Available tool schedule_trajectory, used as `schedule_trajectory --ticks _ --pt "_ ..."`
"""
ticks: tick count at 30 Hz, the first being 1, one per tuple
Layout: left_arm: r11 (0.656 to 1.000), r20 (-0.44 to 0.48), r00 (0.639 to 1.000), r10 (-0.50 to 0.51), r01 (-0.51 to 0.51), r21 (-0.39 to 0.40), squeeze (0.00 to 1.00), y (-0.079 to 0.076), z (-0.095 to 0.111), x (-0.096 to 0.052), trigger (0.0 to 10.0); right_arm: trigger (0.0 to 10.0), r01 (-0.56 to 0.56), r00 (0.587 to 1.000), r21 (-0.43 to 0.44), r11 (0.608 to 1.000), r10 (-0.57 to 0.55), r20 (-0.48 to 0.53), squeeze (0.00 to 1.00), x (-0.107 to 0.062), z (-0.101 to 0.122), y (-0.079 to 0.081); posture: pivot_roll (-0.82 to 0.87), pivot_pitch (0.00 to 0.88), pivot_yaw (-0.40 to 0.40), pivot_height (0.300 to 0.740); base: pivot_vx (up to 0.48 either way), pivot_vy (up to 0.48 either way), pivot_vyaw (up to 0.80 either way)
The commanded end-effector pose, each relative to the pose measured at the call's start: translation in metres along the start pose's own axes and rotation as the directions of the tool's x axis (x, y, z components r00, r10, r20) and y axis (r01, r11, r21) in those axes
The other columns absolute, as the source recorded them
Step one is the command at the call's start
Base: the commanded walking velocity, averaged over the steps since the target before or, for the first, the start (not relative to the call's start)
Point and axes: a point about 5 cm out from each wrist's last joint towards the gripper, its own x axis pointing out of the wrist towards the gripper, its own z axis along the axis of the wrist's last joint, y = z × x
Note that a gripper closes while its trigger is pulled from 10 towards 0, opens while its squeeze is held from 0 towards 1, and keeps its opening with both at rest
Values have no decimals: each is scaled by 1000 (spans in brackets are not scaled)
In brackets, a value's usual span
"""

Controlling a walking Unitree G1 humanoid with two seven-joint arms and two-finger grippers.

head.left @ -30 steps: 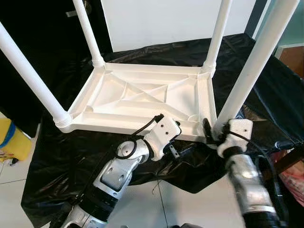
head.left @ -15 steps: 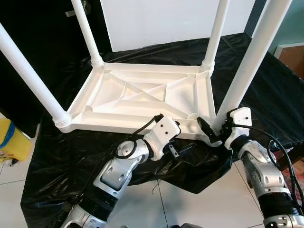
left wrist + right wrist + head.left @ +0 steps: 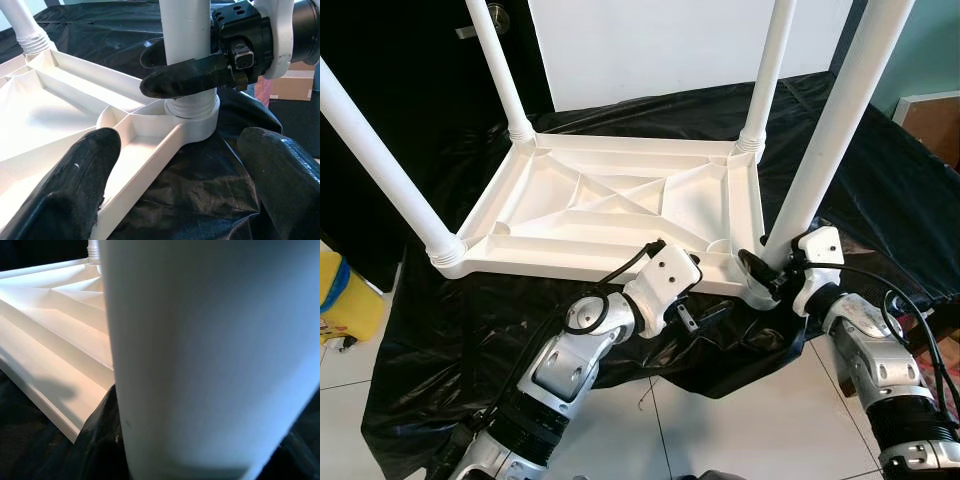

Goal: Building children table

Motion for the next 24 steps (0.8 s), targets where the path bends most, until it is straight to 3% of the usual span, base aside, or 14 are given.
schedule_trajectory --ticks 1,5,8,10,13,15,17,24 --pt "1000 -9 1000 2 -2 5 0 -1 -3 -1 10000 10000 -65 995 42 997 68 -67 0 2 -15 14 -155 37 -16 740 0 0 0" --pt "1000 -9 1000 -2 2 5 0 -1 -3 0 10000 10000 -30 997 50 998 34 -73 0 3 -16 14 -157 37 -18 740 0 0 0" --pt "1000 -8 1000 -7 7 3 0 -2 -3 0 10000 10000 78 991 24 997 -75 -110 0 4 -19 14 -163 40 -14 740 0 0 0" --pt "1000 -8 1000 -7 7 3 0 -2 -3 0 10000 10000 78 991 24 997 -75 -110 0 4 -19 14 -163 40 -14 740 0 0 0" --pt "1000 -5 1000 -13 13 2 0 -3 -2 0 10000 10000 207 971 46 977 -199 -133 0 5 -23 20 -170 43 -9 740 0 0 0" --pt "1000 -5 1000 -13 13 2 0 -3 -2 0 10000 10000 207 971 46 977 -199 -133 0 5 -23 20 -170 43 -9 740 0 0 0" --pt "1000 -6 1000 -19 20 2 0 -4 -3 1 10000 10000 328 938 92 940 -312 -153 0 4 -27 29 -173 43 -8 740 0 0 0" --pt "1000 -3 1000 -29 29 2 0 -5 -2 2 10000 10000 481 872 135 866 -456 -180 0 4 -30 43 -185 42 -1 740 0 0 0"
